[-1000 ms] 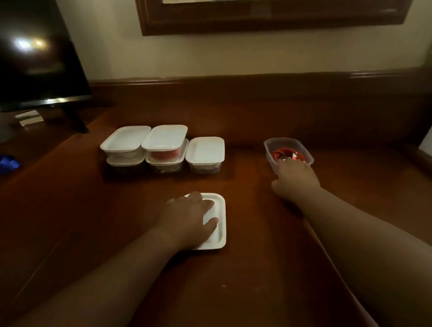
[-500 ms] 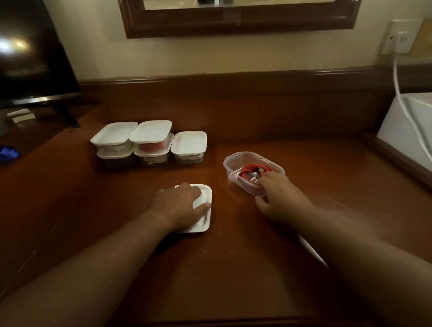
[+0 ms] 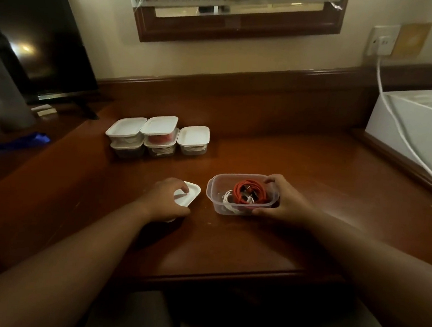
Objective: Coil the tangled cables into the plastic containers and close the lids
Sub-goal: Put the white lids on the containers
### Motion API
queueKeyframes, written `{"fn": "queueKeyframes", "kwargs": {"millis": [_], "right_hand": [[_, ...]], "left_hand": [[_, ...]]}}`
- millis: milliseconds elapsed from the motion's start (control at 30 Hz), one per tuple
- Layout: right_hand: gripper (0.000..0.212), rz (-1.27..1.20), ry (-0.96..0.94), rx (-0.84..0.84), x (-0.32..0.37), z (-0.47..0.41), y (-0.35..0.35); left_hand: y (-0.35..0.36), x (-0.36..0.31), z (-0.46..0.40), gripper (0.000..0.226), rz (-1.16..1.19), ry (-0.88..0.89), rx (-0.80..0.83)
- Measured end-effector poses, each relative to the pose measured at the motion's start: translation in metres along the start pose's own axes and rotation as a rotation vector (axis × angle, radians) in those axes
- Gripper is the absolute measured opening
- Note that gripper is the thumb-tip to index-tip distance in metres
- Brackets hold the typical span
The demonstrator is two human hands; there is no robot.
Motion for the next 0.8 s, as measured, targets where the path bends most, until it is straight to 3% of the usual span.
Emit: {"fn": "queueKeyframes", "kwargs": {"millis": [100,200,333,433,567,800], "right_hand": [[0.094,-0.095,-0.004,0.035,0.005,0.004,0.005],[0.106,-0.118,-0.034,0.090,0.013,0.008,0.013],[0.124,-0.165,-0.064,0.174,0.022,0.010,0.025],[0.128,-0.230,-0.086,0.198,0.025,0.013,0.033],[0.121,-0.168,-0.113,0.160,0.022,0.014,0.035],[0.117,-0.168,-0.112,0.113,0.019,0.013,0.035]], "left_hand": [[-0.011,-0.005,0.007,0.051,0.108,0.044,-0.150],[-0.029,-0.026,0.009,0.059,0.222,0.194,-0.288],[-0.033,-0.055,0.004,0.082,0.119,0.487,-0.097],[-0.020,-0.076,0.000,0.078,-0.090,0.648,0.090],[-0.006,-0.082,-0.003,0.069,-0.052,0.669,0.275],[-0.004,-0.074,-0.010,0.069,-0.065,0.679,0.293]]}}
Point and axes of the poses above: each hand's wrist, its own z-axis away from the middle knuckle, its own y-axis out of the palm, x = y × z, the point moved 3 cm from there along -z, towards the middle knuckle, and after that the axes turned 14 degrees about y, right-handed, at the moved point
